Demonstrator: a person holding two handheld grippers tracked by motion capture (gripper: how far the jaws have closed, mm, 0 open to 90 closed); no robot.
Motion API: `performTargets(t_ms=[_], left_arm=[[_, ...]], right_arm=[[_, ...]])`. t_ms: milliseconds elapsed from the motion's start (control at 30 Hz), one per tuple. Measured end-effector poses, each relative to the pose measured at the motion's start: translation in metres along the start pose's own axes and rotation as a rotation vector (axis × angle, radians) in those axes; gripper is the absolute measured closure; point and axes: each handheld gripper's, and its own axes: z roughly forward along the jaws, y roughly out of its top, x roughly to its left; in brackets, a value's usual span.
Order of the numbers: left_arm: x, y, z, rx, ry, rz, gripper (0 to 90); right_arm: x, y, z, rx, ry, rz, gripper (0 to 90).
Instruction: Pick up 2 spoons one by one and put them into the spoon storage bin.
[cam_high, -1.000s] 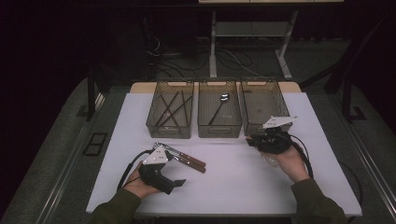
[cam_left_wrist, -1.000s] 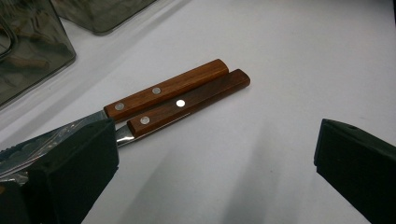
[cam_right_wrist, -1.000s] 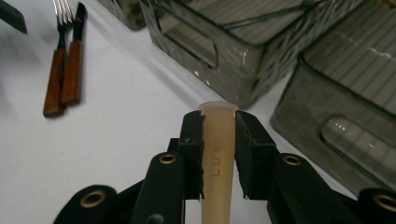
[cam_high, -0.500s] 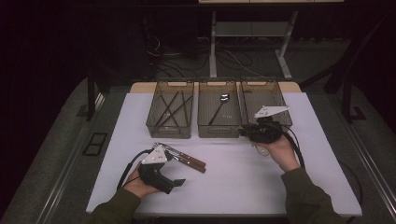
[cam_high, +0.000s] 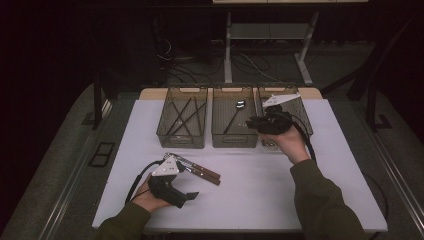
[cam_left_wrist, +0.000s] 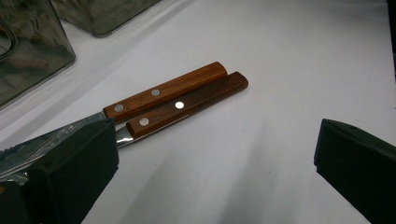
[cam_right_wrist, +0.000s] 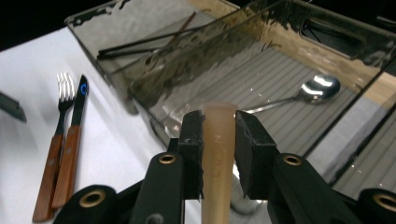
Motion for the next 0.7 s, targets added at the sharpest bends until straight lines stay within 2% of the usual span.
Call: performTargets(t_ms=[533, 700], left_arm=[[-0.001, 0.001, -0.001, -0.009, -0.008, -0.003, 0.0], [-0.001, 0.001, -0.001, -0.012, -0.008, 0.008, 0.0]], right_arm=[[-0.018, 0.034, 0.036, 0.006, -0.023, 0.014, 73.2], [-0.021, 0.041, 0.048, 0.016, -0.028, 0.016, 73.2]])
